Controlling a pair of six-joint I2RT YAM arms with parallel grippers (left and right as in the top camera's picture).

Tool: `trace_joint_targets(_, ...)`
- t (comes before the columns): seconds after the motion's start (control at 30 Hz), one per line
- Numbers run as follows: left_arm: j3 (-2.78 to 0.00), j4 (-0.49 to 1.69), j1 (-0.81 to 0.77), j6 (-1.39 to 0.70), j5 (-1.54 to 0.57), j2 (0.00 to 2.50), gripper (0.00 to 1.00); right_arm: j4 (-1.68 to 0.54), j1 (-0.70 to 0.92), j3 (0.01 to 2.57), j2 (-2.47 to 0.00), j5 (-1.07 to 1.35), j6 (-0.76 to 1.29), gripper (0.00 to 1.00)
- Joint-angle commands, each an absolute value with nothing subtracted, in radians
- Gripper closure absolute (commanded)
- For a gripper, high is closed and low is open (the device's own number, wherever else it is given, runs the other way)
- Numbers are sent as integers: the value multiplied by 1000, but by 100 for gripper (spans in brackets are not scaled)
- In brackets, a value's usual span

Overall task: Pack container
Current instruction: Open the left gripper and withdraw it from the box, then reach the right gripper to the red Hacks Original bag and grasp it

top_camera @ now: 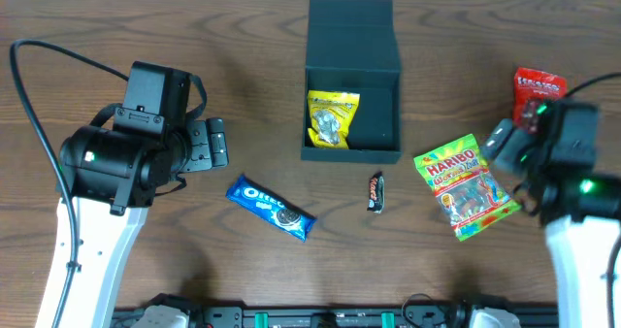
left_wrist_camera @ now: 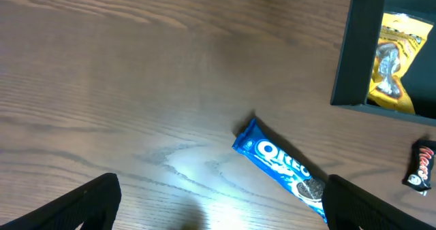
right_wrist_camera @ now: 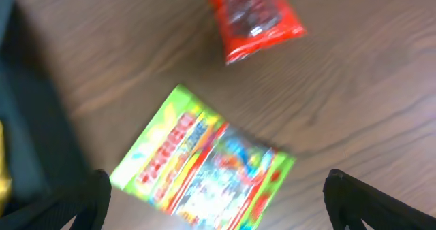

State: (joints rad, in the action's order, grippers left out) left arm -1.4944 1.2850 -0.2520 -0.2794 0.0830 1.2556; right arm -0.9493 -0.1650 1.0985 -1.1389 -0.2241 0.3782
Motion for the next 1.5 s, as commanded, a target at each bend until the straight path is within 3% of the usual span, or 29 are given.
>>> trace_joint_targets(0.0, -1487, 1291, -247, -261, 105, 1250, 5, -945, -274, 1156, -1237, -125, 237, 1)
trace_joint_targets(0.43, -1437, 1289, -247, -262, 105, 1250, 5, -753, -571, 1206, -1491, 212, 4, 1)
trace_joint_targets(0.9, -1336, 1250, -247, -269, 104, 1250, 5, -1015, -561, 1727, -1962, 184, -130, 1)
trace_joint_targets(1.47, -1336, 1240, -247, -269, 105, 1250, 5, -965, -518, 1769, -2191, 78, -154, 1)
